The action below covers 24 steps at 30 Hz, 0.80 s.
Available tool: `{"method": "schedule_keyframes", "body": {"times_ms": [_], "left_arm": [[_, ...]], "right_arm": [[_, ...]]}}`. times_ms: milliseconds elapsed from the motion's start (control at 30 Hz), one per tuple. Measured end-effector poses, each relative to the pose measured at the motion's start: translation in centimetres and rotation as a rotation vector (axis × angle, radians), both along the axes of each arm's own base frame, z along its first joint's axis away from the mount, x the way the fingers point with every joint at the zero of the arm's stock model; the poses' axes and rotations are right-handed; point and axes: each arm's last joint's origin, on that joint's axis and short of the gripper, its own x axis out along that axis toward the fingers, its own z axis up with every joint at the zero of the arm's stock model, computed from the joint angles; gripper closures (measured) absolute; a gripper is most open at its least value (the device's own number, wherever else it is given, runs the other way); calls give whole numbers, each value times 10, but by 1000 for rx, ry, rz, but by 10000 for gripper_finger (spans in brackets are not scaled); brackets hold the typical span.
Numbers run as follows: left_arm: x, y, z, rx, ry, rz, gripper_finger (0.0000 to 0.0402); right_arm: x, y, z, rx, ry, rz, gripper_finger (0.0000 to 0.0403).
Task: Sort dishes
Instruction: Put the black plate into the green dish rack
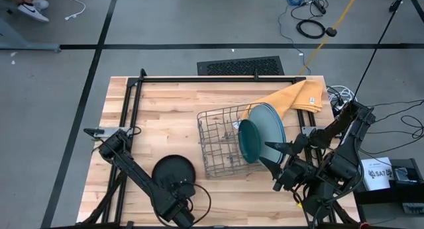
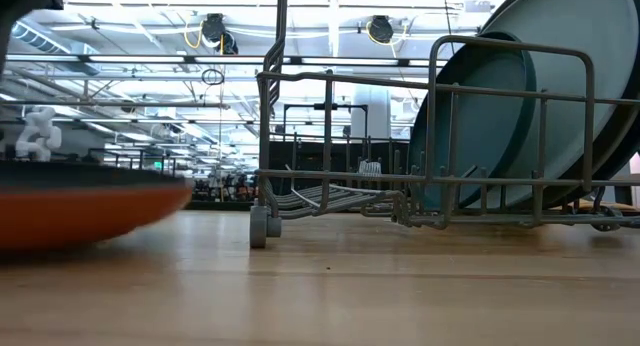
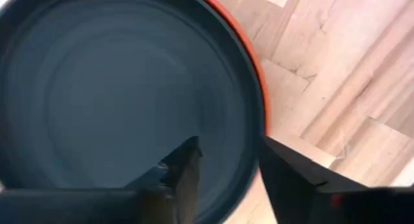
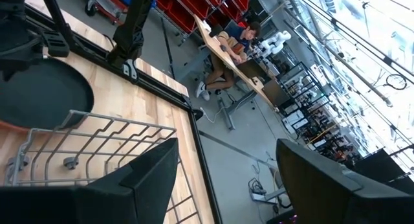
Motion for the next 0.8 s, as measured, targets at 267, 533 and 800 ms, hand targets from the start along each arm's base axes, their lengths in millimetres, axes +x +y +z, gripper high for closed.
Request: {"method": "schedule_keyframes", "body": {"times_ms": [267, 533, 800], "left_arm": [[7, -1, -32, -132, -31, -11, 216], [5, 11, -50, -154, 23, 9, 257], [11, 14, -31, -139, 45, 9, 387]], "right_arm": [[0, 0, 0, -2, 2, 1, 150], [0, 0, 0, -1, 1, 1, 150], [0, 0, 0, -1, 1, 1, 150]]}}
